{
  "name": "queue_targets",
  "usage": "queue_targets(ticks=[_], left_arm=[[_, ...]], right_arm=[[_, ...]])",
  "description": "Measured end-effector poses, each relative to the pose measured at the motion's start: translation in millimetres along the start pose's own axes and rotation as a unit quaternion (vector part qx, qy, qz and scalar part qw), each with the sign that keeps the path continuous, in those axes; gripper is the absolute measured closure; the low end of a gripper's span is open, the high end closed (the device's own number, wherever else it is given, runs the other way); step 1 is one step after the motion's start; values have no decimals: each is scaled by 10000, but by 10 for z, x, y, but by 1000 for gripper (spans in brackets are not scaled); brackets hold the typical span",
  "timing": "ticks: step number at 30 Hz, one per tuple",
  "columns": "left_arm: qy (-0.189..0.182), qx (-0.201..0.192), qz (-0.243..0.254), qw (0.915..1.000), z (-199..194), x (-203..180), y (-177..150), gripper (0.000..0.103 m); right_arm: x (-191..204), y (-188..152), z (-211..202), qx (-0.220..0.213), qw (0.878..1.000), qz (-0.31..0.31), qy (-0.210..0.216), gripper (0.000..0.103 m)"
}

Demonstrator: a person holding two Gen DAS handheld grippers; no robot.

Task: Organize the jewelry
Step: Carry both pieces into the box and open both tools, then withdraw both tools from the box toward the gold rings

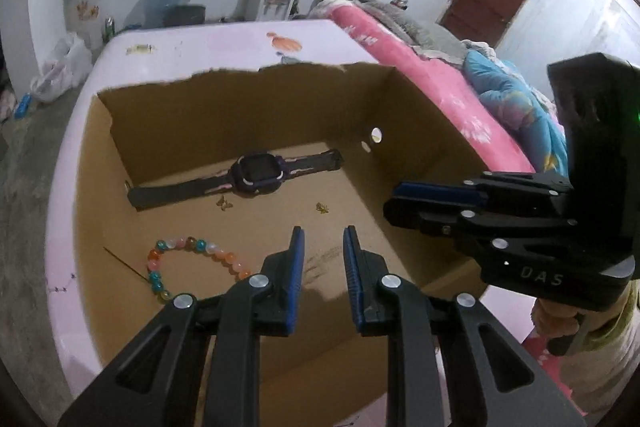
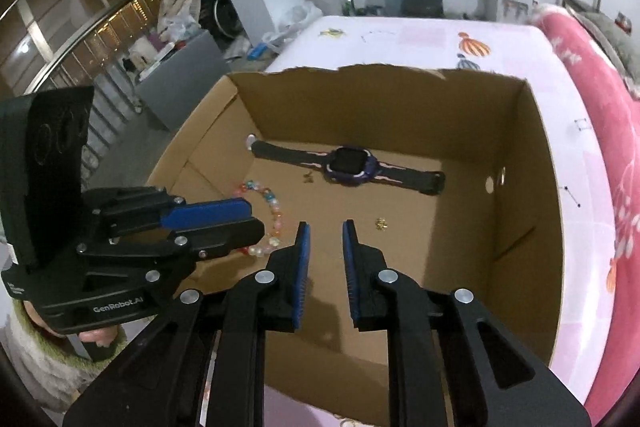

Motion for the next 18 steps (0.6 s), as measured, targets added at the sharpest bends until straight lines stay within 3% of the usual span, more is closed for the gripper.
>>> queue_targets(ticks=[6,12,18], left_arm=[[14,7,-116,9999,-33,28,-6,84],[-24,-255,-235,9994,-256,75,13,84],[-108,-659,-177,9976,-673,28,-83,84]], right_arm=[[-78,20,-145,-206,9997,104,11,82],[-89,44,-417,-503,9986,141,39,80],[-72,-10,-870,-1062,9941,161,168,68]])
Point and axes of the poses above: each gripper's, at about its wrist camera, not at the fingertips, and z roughly the way its jaws point, x to its left, y to its top, the point moved 1 cm from there along z, roughly the way its jaws point, and after that the axes turned 4 degrees about -x, right-handed, at the moved point
